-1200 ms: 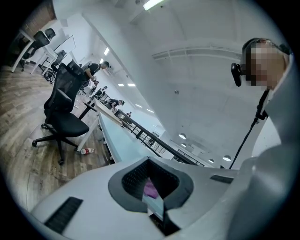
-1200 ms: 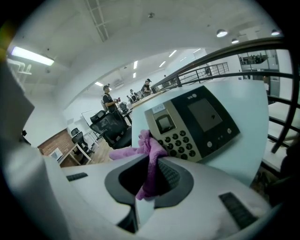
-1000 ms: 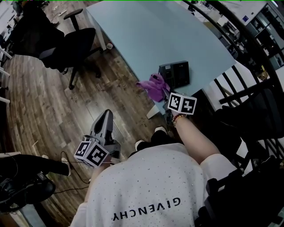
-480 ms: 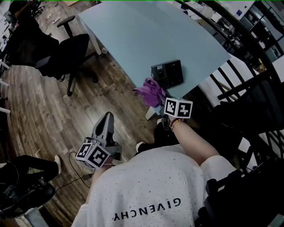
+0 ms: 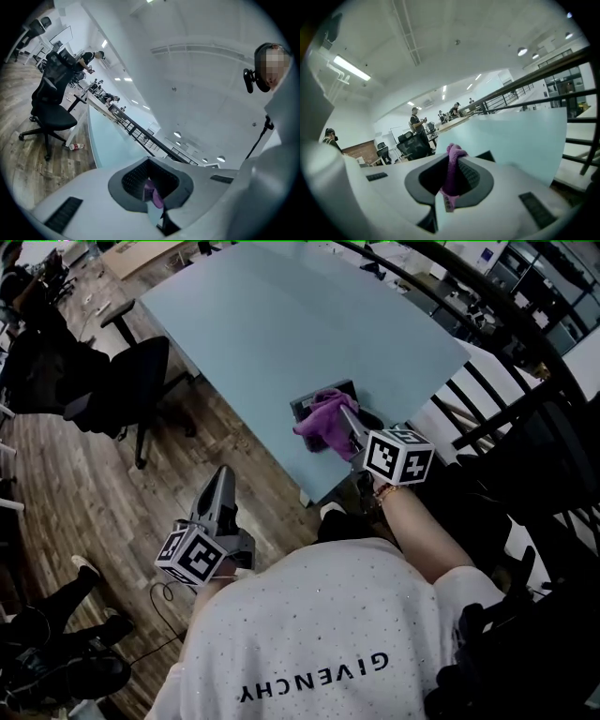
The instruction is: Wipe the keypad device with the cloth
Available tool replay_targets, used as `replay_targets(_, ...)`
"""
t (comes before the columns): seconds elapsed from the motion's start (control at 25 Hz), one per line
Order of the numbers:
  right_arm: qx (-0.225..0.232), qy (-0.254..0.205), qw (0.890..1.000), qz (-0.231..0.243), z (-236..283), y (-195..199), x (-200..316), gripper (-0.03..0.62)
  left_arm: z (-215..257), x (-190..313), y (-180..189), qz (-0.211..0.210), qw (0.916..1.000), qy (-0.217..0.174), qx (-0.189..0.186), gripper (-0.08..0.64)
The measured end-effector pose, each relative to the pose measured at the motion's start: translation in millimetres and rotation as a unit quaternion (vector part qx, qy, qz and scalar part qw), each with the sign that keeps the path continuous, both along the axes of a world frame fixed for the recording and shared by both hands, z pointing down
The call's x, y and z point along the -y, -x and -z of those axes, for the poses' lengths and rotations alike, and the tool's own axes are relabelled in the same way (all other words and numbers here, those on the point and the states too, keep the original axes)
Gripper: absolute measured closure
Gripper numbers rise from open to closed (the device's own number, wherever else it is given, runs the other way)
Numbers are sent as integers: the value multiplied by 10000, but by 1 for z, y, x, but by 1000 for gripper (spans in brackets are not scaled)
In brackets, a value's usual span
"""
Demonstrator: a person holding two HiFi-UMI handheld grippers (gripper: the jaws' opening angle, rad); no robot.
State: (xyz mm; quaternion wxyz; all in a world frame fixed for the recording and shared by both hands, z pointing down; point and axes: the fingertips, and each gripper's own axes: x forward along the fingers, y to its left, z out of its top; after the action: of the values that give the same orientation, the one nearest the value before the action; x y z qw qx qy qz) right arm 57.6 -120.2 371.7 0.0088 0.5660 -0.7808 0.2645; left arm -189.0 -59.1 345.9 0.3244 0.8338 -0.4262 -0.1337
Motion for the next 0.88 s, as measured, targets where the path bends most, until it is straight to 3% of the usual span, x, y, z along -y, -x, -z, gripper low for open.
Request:
replay_targets(0.24,-575,-596,9958,-396,44,-82,47,566,18,43,-19,380,9993,-68,8,560)
replay_targets(0.44,-820,-398,9954,-308,23,-119,82,566,9,74,-46,538,9984,67,131,560)
replay_targets(0.64,-904,47,9935,688,-21,-109,99,566,-9,103,-83,504,9979,333,232,560)
replay_targets(0.88,-849,257,9721,2172,-52,-69,84,565,-14,130,-112,583,9966,436,398,560)
